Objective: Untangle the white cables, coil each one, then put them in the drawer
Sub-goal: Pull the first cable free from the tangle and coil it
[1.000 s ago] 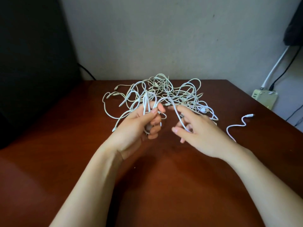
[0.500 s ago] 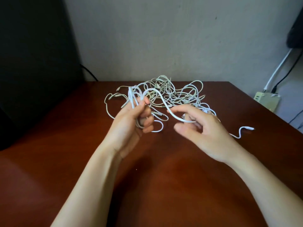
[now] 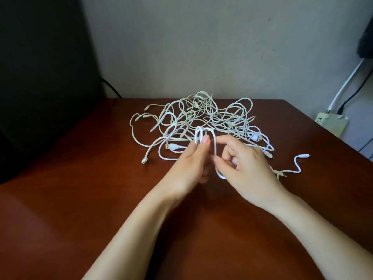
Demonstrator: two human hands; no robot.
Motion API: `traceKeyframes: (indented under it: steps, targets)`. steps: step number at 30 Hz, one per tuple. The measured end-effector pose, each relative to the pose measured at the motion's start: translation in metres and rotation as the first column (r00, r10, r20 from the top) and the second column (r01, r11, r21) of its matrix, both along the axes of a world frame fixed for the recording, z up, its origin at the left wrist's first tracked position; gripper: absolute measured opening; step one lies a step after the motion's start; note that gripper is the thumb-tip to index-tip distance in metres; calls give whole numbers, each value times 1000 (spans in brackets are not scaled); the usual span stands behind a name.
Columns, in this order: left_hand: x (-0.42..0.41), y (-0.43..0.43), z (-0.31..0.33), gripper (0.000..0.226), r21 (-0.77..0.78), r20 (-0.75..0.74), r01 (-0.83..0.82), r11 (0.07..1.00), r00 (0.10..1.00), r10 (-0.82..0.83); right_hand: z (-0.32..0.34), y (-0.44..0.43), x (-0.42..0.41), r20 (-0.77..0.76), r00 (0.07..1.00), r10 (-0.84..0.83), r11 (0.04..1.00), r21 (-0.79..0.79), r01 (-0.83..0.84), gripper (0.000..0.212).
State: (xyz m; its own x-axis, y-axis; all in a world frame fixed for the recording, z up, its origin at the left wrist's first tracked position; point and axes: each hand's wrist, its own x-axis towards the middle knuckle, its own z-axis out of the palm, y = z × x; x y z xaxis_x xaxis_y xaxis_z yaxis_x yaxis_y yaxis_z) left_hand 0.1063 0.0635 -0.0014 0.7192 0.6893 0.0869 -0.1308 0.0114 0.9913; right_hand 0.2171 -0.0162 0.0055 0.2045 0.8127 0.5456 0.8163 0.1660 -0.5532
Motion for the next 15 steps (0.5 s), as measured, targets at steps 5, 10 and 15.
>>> traceKeyframes:
  steps: [5, 10, 15]
  targets:
    - [4, -3, -5, 32, 120, -83, 29, 992, 996, -19, -8, 0, -7, 44, 999, 11, 1000, -9, -11, 12]
    - [4, -2, -3, 33, 26, 12, 88, 996, 996, -88, -1, -3, -6, 40, 994, 99, 994, 34, -100, 11]
    - [5, 0, -6, 42, -35, 29, 127, 991, 992, -126, 1, -2, -5, 165, 985, 55, 980, 179, -85, 23]
